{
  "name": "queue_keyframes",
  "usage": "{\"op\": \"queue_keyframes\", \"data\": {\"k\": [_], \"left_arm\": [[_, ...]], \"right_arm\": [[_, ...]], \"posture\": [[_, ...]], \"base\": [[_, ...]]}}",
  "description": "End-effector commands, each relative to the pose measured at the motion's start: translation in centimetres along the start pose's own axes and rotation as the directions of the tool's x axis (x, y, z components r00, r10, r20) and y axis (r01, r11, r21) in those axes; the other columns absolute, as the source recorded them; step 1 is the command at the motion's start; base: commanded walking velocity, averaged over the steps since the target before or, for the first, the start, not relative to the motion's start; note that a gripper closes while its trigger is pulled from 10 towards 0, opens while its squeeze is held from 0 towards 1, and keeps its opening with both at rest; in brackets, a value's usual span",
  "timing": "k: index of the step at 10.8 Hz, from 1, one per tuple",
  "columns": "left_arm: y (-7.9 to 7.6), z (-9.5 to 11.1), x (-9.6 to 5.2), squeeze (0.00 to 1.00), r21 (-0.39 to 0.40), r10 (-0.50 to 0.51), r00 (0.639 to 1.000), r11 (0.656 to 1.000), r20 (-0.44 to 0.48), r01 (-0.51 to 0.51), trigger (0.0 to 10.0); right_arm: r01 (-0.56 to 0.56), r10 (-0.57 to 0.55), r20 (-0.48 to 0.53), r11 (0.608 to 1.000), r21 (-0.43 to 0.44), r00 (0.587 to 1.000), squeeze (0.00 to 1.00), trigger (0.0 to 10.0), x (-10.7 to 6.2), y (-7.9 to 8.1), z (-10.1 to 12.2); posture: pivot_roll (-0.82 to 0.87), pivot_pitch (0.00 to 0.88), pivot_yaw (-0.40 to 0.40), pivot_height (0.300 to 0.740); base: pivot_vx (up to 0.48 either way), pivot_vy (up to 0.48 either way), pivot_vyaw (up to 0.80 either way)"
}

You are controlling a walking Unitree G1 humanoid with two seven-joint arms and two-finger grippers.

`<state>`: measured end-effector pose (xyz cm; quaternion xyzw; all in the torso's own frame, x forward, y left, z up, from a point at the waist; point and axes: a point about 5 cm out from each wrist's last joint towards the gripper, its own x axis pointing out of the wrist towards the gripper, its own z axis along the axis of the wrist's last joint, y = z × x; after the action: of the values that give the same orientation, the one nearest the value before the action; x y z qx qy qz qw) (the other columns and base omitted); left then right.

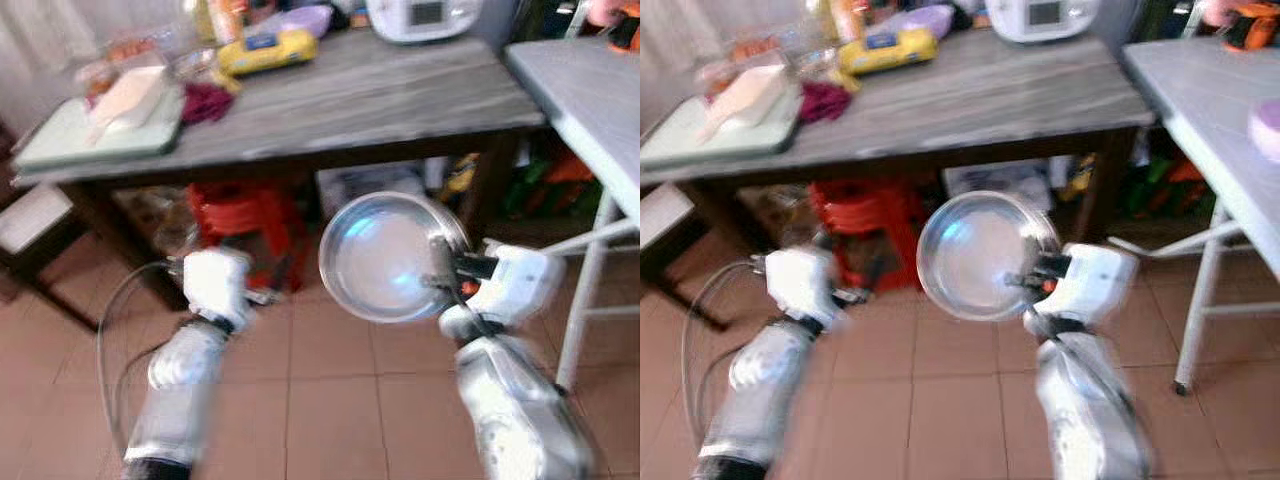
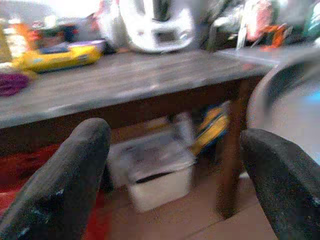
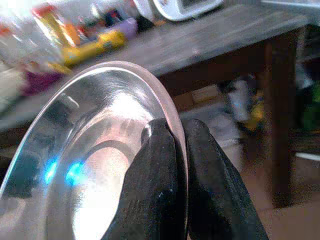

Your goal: Setting the table

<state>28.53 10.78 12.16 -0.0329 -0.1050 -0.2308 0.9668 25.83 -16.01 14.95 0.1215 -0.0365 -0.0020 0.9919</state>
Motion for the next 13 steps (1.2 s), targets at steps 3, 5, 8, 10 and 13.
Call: {"op": "queue_keyframes", "data": {"k": [3, 5, 8, 10, 13], "left_arm": [[1.54, -0.27, -0.99, 0.00, 0.026, 0.047, 0.999, 0.999, -0.026, -0.046, 10.0], [1.36, -0.31, -0.90, 0.00, 0.023, 0.043, 0.999, 0.999, -0.027, -0.042, 10.0], [1.26, -0.36, -0.80, 0.00, 0.023, 0.034, 0.999, 0.999, -0.026, -0.034, 10.0], [1.20, -0.37, -0.72, 0.00, 0.022, 0.031, 0.999, 0.999, -0.023, -0.031, 10.0], [1.12, -0.39, -0.74, 0.00, 0.020, 0.029, 0.999, 0.999, -0.023, -0.029, 10.0]], "right_arm": [[-0.054, 0.054, 0.023, 0.998, 0.020, 0.998, 0.00, 10.0, 0.31, 1.63, 0.35], [-0.052, 0.051, 0.024, 0.998, 0.019, 0.998, 0.00, 10.0, 0.34, 1.49, 0.35], [-0.049, 0.049, 0.026, 0.999, 0.016, 0.998, 0.00, 10.0, 0.40, 1.49, 0.36], [-0.050, 0.050, 0.028, 0.999, 0.012, 0.998, 0.00, 10.0, 0.51, 1.50, 0.36], [-0.044, 0.043, 0.031, 0.999, 0.015, 0.999, 0.00, 10.0, 0.51, 1.43, 0.39]], "posture": [[-0.10, 0.094, 0.127, 0.740], [-0.10, 0.093, 0.127, 0.740], [-0.10, 0.090, 0.127, 0.740], [-0.10, 0.086, 0.125, 0.740], [-0.10, 0.086, 0.125, 0.740]], "base": [[0.342, 0.000, 0.27], [0.343, 0.000, 0.41], [0.390, 0.000, 0.00], [0.480, 0.000, 0.46], [0.480, 0.000, 0.33]]}}
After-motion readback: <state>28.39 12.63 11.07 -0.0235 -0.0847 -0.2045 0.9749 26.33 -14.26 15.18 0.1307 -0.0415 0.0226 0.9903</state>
